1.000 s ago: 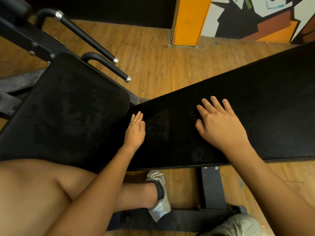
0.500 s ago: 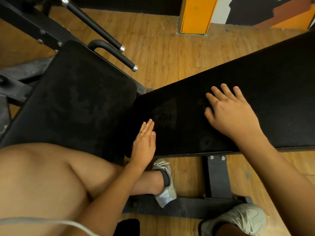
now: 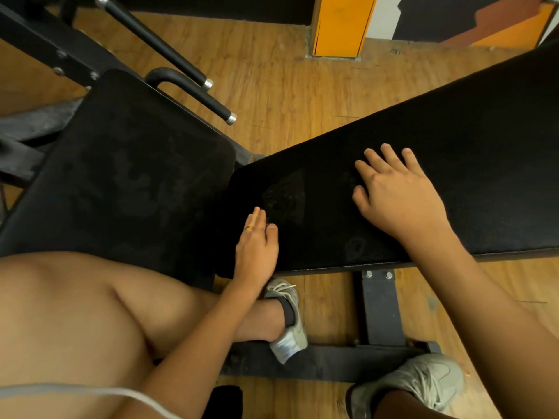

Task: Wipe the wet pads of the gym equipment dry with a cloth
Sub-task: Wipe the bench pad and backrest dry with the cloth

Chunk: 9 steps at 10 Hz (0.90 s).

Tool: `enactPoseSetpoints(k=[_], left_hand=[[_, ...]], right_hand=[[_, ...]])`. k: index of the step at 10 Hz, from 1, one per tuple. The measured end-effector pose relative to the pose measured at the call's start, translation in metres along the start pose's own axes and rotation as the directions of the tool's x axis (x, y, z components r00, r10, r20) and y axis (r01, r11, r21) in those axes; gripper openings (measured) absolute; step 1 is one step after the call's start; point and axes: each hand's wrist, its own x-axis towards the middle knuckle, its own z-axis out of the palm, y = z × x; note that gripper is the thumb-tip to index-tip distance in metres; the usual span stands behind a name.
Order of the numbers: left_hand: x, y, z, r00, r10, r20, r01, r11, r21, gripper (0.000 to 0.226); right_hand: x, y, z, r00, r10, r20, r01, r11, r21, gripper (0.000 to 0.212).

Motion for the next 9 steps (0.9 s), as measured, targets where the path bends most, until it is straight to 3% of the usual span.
enactPoseSetpoints(k=[2, 4, 6, 9], left_hand=[[-0.036, 0.034, 0.016, 0.997, 0.071, -0.002, -0.071, 0.997, -0.040, 0.052], [-0.046, 0.045, 0.023, 0.972, 0.234, 0.036, -0.234, 0.972, -0.009, 0.051], [-0.028, 0.046, 0.023, 0.992, 0.122, -0.036, -0.122, 0.992, -0.002, 0.049], [-0.051, 0.048, 0.025, 0.983, 0.182, -0.005, -0.182, 0.983, -0.031, 0.048]], right_hand=[[0.000, -0.002, -0.001, 1.000, 0.005, 0.014, -0.005, 1.000, -0.016, 0.056], [0.001, 0.000, 0.000, 1.000, -0.003, 0.016, 0.004, 1.000, -0.011, 0.057], [0.001, 0.000, 0.002, 1.000, 0.000, -0.010, 0.000, 1.000, -0.008, 0.055], [0.000, 0.000, 0.001, 1.000, 0.006, -0.002, -0.006, 1.000, -0.020, 0.056]])
